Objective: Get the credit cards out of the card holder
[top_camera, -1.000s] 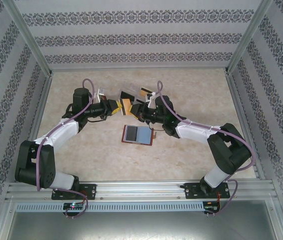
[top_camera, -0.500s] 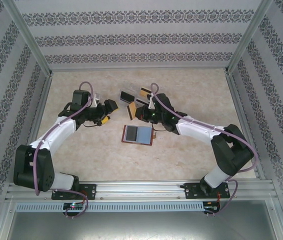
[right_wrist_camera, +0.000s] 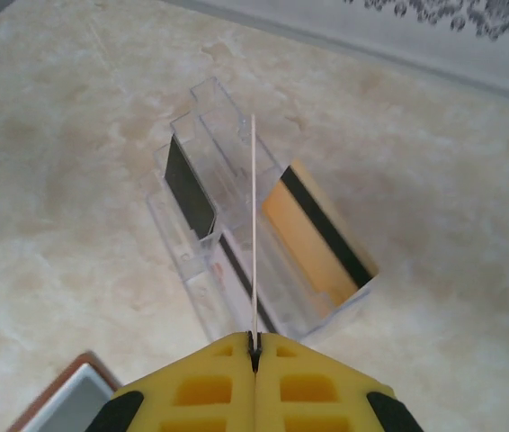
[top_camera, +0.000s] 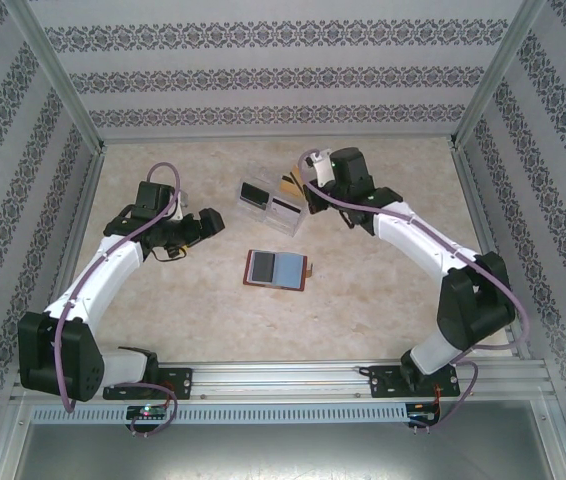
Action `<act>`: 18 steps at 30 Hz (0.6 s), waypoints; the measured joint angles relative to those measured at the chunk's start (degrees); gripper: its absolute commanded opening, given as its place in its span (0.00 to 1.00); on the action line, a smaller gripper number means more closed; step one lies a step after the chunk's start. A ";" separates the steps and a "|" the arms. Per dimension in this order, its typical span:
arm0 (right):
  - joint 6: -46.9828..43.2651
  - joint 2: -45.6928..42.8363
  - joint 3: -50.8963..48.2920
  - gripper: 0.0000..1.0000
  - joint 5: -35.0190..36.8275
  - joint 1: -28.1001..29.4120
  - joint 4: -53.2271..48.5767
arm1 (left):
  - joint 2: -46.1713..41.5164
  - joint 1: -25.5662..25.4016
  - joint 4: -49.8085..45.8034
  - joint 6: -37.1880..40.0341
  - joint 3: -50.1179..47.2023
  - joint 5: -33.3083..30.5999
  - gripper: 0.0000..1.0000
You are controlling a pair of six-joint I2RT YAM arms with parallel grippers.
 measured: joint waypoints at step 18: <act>-26.29 15.04 17.46 0.00 -10.12 -5.44 -10.60 | 1.29 0.00 -0.74 1.66 0.42 0.28 0.99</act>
